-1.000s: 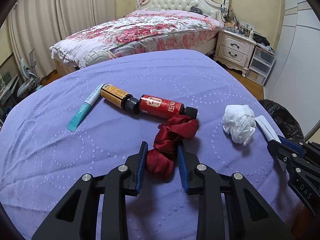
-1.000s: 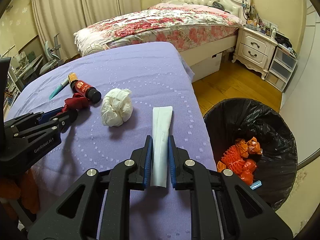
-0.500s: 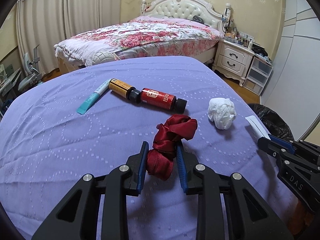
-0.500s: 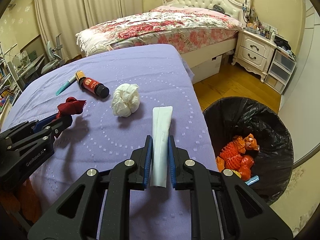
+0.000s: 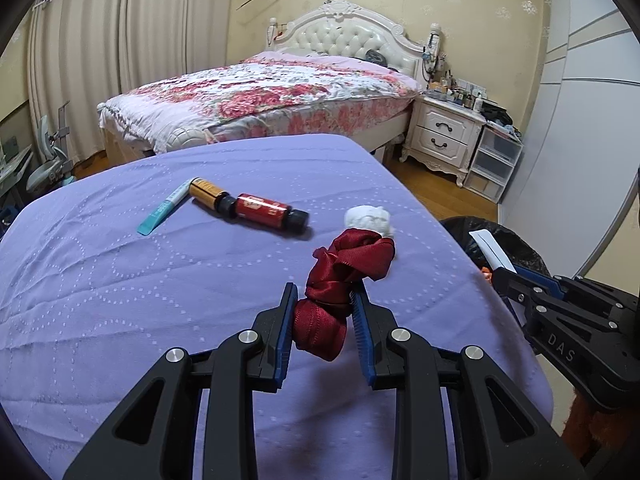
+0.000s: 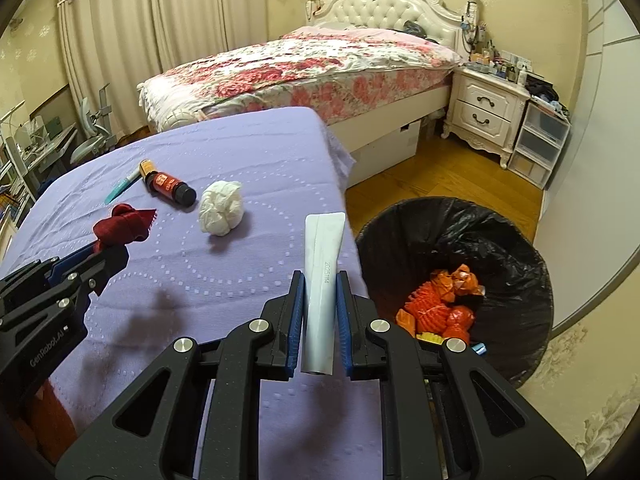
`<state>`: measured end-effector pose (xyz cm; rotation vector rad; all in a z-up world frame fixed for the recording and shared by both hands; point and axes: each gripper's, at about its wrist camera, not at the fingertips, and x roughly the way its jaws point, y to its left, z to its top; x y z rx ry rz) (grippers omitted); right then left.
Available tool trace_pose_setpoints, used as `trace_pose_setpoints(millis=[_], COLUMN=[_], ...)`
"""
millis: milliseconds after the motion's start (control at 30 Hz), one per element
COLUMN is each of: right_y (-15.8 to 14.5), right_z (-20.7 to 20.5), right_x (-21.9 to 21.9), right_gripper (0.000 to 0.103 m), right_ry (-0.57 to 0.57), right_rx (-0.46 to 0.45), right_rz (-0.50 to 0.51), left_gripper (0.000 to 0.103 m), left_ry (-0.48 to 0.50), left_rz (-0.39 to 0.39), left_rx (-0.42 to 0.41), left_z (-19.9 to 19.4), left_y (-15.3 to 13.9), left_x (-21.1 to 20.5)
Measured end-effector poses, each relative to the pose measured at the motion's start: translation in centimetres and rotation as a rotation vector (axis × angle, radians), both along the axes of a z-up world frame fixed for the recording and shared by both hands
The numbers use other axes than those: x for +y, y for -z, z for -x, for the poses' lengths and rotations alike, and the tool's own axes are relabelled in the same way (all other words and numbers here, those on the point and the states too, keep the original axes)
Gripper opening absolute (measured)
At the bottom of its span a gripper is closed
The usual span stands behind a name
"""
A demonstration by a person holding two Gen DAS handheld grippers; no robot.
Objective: Collect trash
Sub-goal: 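Carry the red cloth and white tube over the black bin, then open both grippers to drop the cloth and tube into the bin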
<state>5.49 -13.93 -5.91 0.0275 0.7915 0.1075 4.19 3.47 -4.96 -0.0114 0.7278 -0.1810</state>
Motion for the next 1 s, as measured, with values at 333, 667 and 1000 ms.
trace_pose_setpoints(millis=[333, 667, 1000], right_y=[-1.4, -1.5, -1.3], right_z=[1.2, 1.6, 1.7], right_x=[-3.7, -6.9, -9.4], right_gripper=[0.016, 0.016, 0.016], right_ry=[0.078, 0.159, 0.222], right_rx=[-0.045, -0.063, -0.077], right_rz=[0.004, 0.01, 0.02], left_gripper=[0.028, 0.028, 0.028], left_ry=[0.059, 0.088, 0.116], left_rz=[0.002, -0.03, -0.066], left_rx=[-0.024, -0.039, -0.054], left_z=[-0.2, -0.7, -1.4], left_y=[-1.1, -1.4, -1.3], left_x=[-3.9, -7.4, -11.1])
